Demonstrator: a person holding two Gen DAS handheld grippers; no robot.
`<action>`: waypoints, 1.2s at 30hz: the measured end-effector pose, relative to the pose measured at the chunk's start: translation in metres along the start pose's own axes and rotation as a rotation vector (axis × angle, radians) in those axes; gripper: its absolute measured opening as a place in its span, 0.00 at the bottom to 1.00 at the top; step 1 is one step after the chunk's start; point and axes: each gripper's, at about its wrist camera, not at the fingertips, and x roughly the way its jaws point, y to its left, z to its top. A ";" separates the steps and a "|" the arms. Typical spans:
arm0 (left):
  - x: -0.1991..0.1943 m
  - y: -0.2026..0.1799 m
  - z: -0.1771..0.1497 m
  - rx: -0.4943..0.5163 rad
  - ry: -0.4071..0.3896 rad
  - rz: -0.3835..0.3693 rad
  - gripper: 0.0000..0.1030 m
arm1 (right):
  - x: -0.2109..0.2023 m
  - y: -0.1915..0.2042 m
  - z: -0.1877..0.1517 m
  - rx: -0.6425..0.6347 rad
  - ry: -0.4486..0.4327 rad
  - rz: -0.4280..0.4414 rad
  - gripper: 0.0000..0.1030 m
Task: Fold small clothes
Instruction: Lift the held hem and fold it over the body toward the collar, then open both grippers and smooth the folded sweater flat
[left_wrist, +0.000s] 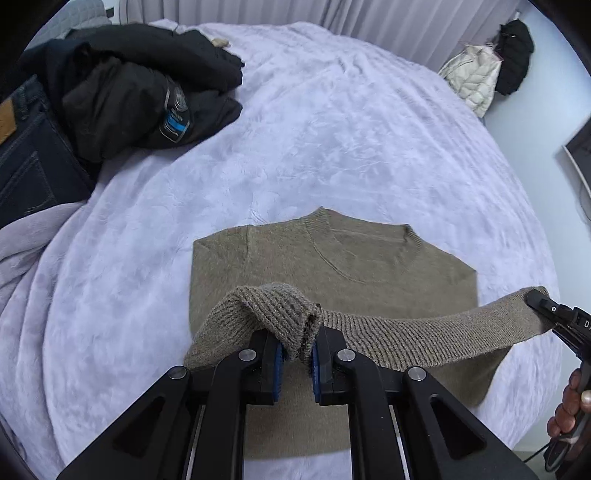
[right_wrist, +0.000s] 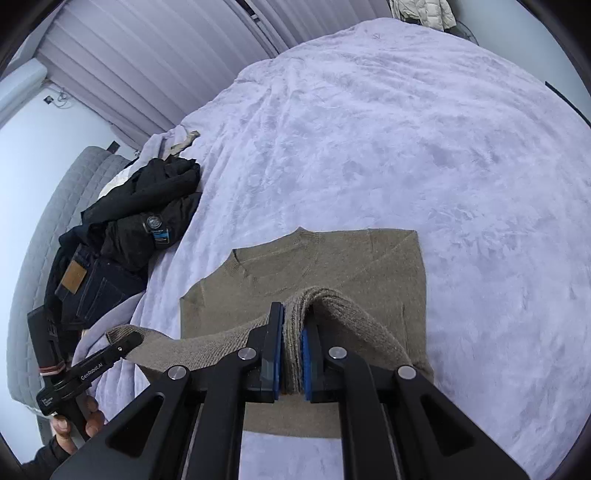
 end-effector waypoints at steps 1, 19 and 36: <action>0.013 0.000 0.005 0.004 0.015 0.011 0.12 | 0.014 -0.005 0.008 0.008 0.013 -0.007 0.09; 0.037 0.041 0.017 -0.112 0.029 0.011 0.92 | 0.074 -0.044 0.057 -0.063 0.038 -0.240 0.62; 0.127 0.090 0.027 -0.163 0.101 0.039 0.84 | 0.157 -0.084 0.057 -0.253 0.160 -0.262 0.62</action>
